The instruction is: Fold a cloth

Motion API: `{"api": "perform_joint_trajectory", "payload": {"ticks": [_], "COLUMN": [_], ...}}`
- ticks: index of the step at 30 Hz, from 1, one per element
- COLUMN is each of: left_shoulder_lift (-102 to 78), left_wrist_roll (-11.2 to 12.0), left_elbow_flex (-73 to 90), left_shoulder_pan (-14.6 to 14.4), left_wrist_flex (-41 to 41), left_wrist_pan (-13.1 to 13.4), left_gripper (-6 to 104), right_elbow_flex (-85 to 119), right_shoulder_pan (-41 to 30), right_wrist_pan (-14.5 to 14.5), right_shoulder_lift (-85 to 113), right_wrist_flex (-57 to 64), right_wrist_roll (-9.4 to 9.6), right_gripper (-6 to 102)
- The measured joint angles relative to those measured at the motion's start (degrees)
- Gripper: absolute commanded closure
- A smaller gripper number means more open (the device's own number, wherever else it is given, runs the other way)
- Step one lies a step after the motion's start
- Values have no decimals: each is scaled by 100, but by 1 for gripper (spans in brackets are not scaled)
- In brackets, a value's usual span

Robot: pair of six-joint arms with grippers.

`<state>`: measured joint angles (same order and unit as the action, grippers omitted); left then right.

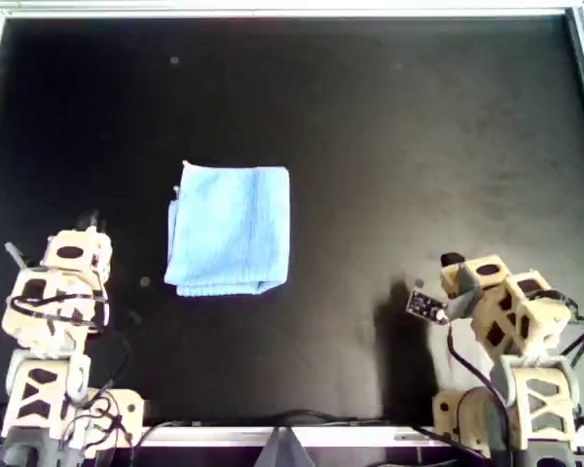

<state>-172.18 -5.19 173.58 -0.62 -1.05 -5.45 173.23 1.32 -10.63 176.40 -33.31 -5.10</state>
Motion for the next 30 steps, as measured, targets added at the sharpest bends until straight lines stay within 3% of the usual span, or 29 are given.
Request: {"api": "perform_joint_trajectory", "payload": {"ticks": [10, 30], "left_shoulder_lift": [-35, 220], "left_wrist_roll": [0, -9], "left_elbow_flex": [0, 0], "left_shoulder_pan": [9, 9], "left_wrist_flex": [1345, 1503], "left_wrist_pan": [0, 9], "left_gripper": [46, 45], "right_elbow_flex": [0, 0], "right_shoulder_pan": [-1072, -1125], "right_wrist_pan": [0, 0], "right_shoulder_lift": [0, 0], "right_wrist_flex": [0, 0], "right_wrist_roll": [-53, -26], "right_gripper": [97, 97]}}
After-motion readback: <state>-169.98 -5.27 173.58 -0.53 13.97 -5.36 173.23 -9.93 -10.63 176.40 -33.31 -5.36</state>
